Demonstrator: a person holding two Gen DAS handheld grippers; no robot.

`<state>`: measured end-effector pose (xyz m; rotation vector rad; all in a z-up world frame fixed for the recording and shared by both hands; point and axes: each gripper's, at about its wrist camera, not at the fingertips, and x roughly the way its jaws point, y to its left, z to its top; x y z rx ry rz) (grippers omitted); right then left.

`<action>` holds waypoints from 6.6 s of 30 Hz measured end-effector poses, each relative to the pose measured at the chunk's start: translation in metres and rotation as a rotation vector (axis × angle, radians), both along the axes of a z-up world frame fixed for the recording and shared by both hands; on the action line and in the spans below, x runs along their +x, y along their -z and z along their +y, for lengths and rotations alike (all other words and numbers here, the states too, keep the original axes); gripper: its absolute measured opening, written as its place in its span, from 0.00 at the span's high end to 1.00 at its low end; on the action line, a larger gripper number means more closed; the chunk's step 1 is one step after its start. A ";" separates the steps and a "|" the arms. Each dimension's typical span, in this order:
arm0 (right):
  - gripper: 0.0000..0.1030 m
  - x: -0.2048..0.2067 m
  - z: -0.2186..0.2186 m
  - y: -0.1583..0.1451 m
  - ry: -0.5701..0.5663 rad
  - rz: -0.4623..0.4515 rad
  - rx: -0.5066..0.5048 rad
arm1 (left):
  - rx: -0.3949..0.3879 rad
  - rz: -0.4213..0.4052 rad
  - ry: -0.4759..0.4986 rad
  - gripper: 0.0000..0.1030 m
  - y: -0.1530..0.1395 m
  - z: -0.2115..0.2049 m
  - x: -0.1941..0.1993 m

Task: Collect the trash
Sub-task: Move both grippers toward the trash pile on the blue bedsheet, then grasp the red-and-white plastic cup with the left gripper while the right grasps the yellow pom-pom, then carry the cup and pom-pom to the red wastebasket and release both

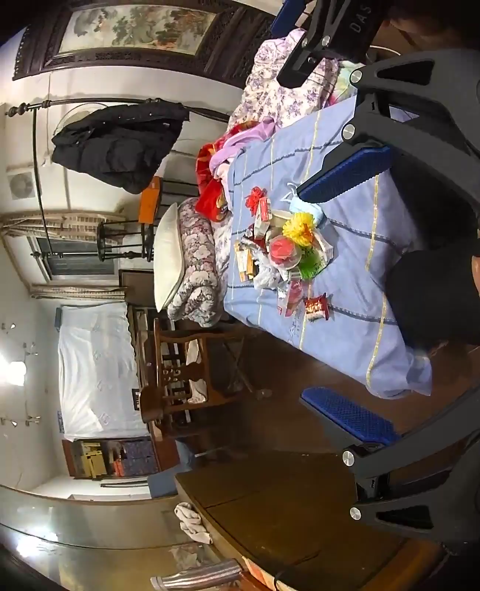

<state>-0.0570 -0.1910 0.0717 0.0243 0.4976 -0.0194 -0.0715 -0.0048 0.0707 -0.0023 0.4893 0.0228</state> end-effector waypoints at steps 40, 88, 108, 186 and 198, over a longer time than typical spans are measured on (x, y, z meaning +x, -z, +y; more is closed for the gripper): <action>0.06 0.068 0.009 0.041 0.046 0.043 -0.053 | -0.019 0.167 0.054 0.07 0.064 -0.003 0.065; 0.06 0.178 -0.017 0.111 0.002 0.293 0.058 | -0.149 0.325 0.108 0.07 0.120 0.035 0.185; 0.06 0.178 -0.031 0.121 -0.011 0.287 0.116 | -0.100 0.232 0.293 0.63 0.110 -0.009 0.217; 0.70 -0.069 -0.234 0.083 0.131 0.198 0.218 | -0.006 0.135 0.787 0.64 0.027 -0.199 -0.043; 0.37 -0.036 -0.291 0.236 0.241 0.517 0.356 | 0.040 0.309 0.865 0.64 0.088 -0.269 -0.003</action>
